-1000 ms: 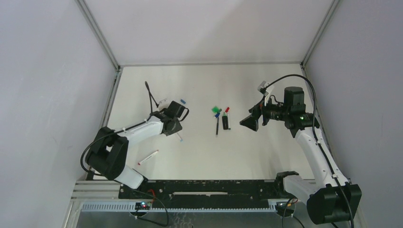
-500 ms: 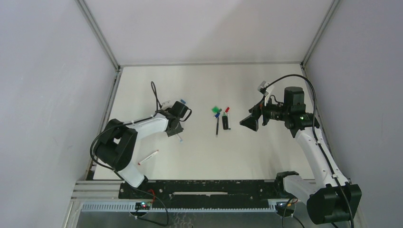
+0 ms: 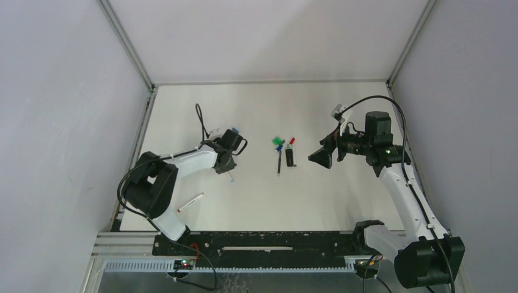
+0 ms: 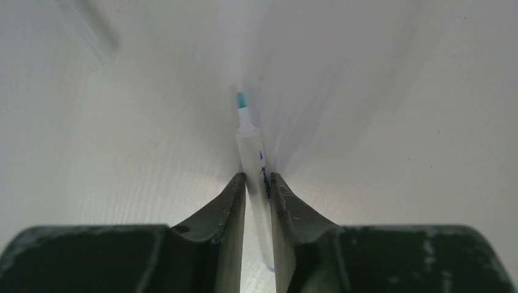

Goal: Insert the pens into the pen caps
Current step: Pick up the pen from the center of the board.

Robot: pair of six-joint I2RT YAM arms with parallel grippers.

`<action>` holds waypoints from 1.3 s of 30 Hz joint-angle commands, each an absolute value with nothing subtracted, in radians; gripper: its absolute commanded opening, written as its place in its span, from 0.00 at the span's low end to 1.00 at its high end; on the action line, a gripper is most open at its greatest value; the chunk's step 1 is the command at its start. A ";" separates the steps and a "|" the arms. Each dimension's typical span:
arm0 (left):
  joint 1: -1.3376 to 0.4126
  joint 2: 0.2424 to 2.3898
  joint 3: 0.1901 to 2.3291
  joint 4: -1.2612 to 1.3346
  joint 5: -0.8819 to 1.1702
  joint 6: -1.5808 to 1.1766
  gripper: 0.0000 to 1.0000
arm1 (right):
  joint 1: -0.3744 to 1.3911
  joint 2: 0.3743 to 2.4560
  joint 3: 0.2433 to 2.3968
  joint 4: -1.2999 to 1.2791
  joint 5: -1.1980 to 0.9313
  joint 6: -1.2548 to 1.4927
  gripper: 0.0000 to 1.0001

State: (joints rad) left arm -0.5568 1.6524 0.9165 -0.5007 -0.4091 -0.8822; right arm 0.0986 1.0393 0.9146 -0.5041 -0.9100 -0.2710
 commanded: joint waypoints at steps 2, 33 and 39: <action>-0.572 1.670 0.918 -0.491 -0.404 -0.870 0.21 | 0.095 1.032 0.933 -0.484 -0.914 -0.262 0.99; -0.802 1.075 0.585 0.032 -0.277 -0.850 0.00 | 0.198 1.089 0.780 -0.145 -1.079 0.058 0.96; -0.821 1.034 0.529 0.216 -0.208 -0.907 0.00 | 0.267 1.141 0.727 0.003 -1.076 0.141 0.97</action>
